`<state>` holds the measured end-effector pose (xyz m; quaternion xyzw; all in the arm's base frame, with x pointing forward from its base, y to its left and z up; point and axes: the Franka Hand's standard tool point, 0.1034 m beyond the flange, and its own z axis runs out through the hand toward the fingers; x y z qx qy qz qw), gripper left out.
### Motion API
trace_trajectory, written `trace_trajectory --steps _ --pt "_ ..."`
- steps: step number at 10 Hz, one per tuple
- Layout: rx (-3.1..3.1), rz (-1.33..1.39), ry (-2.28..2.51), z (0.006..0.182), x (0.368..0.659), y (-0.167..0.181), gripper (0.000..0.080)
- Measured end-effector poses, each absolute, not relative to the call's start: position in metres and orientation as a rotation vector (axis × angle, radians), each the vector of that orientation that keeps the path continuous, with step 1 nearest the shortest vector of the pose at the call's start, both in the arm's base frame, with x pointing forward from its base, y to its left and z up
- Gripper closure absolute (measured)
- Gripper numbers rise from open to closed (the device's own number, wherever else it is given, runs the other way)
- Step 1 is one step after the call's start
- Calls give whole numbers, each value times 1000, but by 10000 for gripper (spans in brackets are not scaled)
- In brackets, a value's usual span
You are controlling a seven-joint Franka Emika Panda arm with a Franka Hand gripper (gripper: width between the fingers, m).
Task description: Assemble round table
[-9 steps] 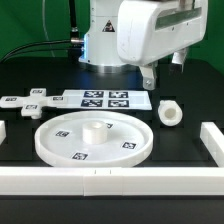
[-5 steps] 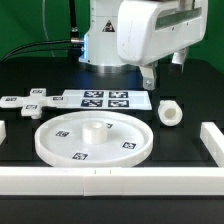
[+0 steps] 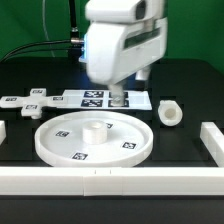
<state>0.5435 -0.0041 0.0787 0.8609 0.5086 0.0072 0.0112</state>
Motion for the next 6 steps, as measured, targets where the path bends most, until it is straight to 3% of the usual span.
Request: trace_trajectory --steps 3,6 --pt "2660 -1 1648 52 540 -47 150" --pt "2680 -33 1648 37 532 -51 150"
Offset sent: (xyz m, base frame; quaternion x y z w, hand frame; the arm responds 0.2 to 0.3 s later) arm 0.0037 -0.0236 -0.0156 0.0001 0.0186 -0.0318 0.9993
